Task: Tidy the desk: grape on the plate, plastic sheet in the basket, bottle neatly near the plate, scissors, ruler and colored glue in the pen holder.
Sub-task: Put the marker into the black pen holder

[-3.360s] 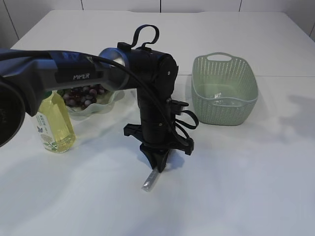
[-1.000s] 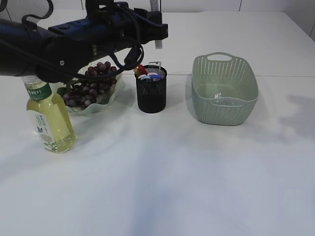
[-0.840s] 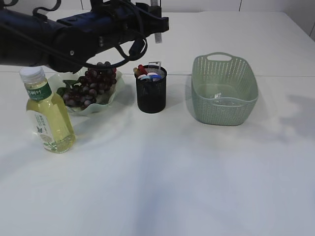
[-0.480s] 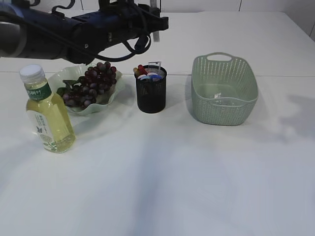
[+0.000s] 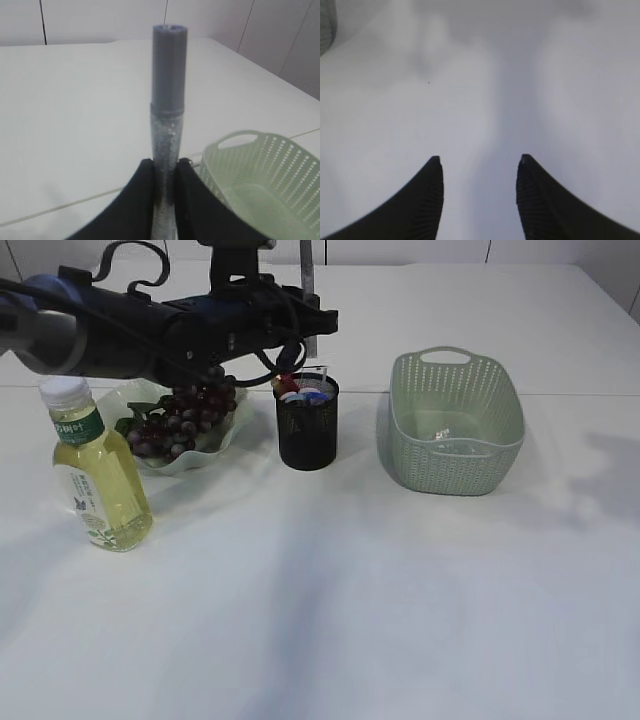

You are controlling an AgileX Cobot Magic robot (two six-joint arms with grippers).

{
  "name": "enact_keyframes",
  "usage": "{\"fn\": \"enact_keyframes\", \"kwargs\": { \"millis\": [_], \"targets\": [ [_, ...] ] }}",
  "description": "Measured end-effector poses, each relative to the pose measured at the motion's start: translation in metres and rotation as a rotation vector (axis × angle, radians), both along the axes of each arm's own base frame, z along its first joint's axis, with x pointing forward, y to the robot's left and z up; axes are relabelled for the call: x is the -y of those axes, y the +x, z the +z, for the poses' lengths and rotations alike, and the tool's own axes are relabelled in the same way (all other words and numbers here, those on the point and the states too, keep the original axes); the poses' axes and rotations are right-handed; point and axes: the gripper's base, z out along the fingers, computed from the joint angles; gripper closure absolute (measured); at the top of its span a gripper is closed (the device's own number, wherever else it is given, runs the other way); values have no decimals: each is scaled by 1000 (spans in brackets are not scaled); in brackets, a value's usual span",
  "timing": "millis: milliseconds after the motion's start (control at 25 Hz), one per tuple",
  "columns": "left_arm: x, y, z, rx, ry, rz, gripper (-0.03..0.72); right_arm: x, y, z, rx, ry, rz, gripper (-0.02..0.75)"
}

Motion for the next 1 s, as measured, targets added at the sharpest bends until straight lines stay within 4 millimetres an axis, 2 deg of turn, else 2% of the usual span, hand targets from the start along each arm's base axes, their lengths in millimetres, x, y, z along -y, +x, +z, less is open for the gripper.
{"fn": "enact_keyframes", "kwargs": {
  "millis": [280, 1000],
  "targets": [
    [2, 3, -20, -37, 19, 0, 603, 0, 0, 0, 0, 0, 0, 356],
    [0, 4, -19, -36, 17, 5, 598, 0, 0, 0, 0, -1, 8, 358]
  ]
}}
